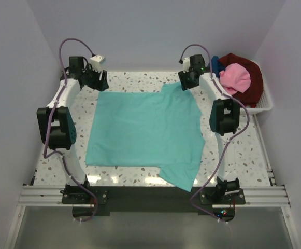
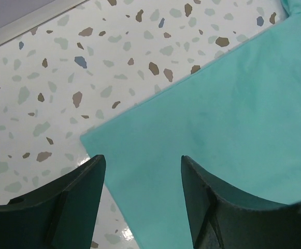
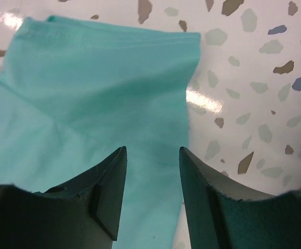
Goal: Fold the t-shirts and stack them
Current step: Flatten the tshirt out
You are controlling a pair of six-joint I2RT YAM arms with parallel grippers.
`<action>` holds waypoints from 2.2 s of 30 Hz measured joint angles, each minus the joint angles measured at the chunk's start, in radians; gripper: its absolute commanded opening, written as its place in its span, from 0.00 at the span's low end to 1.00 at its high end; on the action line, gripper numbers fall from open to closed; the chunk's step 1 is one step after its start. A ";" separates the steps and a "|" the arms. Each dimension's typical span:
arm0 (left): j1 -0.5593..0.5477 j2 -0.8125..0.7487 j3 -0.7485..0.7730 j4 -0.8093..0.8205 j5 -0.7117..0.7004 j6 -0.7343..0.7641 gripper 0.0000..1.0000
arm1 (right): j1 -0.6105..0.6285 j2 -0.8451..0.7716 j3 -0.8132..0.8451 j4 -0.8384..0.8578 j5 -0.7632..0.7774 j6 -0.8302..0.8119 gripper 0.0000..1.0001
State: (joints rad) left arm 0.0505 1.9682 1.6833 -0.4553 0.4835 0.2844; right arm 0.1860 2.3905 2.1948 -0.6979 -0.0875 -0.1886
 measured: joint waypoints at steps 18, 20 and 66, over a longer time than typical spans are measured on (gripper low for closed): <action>0.028 0.172 0.124 0.017 -0.031 -0.016 0.67 | -0.028 0.161 0.058 0.169 0.044 0.056 0.43; 0.028 0.198 0.156 0.009 -0.045 -0.016 0.67 | -0.028 0.165 0.062 0.171 0.041 0.058 0.38; 0.041 0.475 0.351 -0.081 0.021 0.198 0.00 | -0.028 0.167 0.063 0.183 -0.066 0.050 0.00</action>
State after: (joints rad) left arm 0.0914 2.4432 2.0338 -0.5365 0.5045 0.4820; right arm 0.1577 2.5580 2.2578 -0.5144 -0.1539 -0.1390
